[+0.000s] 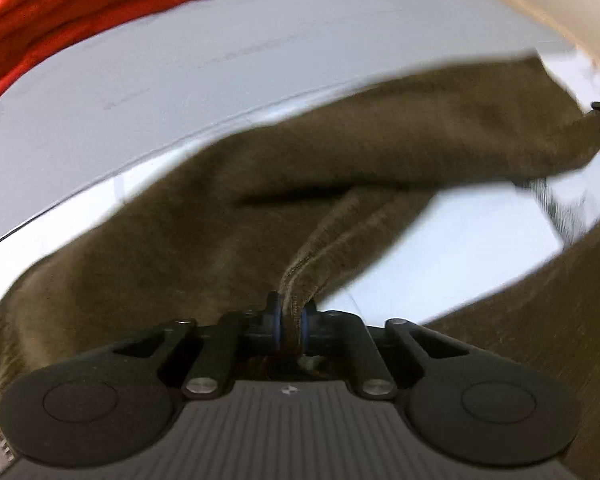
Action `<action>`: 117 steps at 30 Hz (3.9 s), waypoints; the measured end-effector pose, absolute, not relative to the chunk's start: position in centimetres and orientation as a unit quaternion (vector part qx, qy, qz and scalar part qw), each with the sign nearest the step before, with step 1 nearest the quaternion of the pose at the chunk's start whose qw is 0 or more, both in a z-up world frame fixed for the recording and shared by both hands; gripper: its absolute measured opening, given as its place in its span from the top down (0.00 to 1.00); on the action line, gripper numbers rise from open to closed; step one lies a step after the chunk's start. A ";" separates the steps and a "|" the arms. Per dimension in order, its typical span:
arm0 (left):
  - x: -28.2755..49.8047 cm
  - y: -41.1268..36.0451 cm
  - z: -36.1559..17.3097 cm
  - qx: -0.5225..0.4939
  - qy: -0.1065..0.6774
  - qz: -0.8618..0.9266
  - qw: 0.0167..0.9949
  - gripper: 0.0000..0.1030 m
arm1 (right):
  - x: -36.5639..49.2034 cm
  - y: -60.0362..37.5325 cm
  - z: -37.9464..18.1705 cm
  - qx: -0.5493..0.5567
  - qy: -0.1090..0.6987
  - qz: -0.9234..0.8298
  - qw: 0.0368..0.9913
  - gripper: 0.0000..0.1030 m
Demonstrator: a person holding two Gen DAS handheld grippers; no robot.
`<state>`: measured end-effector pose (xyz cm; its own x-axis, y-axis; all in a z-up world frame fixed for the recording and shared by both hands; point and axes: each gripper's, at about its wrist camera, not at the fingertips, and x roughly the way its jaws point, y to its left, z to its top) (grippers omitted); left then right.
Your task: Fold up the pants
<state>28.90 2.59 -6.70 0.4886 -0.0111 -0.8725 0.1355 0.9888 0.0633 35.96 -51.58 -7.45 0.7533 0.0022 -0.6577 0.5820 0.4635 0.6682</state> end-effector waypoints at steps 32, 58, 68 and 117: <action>18.2 36.1 -5.5 -0.214 0.467 0.158 0.843 0.34 | 28.6 -41.2 10.1 0.322 0.239 -0.133 0.906 0.67; 16.9 32.5 -1.3 -0.137 0.493 0.229 0.828 0.47 | 19.2 -26.1 6.6 0.187 0.376 0.101 0.902 0.60; 7.7 26.7 -1.8 -0.109 0.534 0.137 0.827 0.24 | 17.7 -25.3 7.2 0.183 0.372 0.145 0.898 0.60; 2.4 21.9 -5.4 0.089 0.592 -0.039 0.800 0.61 | 15.8 -28.2 4.2 0.147 0.429 0.100 0.886 0.60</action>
